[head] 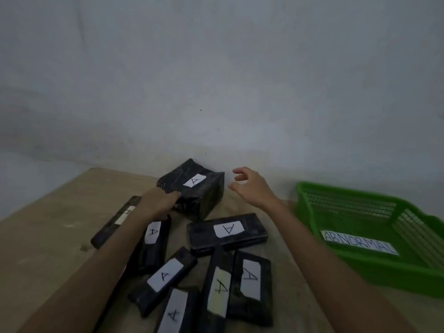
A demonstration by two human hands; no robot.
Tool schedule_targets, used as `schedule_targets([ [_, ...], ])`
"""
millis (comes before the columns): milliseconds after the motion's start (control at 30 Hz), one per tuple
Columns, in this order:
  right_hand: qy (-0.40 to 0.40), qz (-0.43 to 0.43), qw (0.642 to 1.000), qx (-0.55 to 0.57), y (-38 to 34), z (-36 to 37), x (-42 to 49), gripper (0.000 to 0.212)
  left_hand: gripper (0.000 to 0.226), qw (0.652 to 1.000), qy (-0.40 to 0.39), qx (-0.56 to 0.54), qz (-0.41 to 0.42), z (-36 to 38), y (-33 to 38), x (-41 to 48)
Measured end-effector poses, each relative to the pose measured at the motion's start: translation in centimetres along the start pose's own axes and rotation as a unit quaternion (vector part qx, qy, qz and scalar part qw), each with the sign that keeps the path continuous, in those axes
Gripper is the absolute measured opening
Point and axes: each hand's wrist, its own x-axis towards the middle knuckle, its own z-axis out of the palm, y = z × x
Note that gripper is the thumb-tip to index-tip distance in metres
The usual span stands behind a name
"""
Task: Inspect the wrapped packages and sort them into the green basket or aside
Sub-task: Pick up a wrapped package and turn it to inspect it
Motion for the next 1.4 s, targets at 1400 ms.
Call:
schedule_targets([
  [1400, 0.128, 0.140, 0.961, 0.203, 2.7, -5.4, -10.0, 0.054, 0.041, 0.942, 0.020, -0.305, 0.140, 7.3, 8.1, -6.6],
])
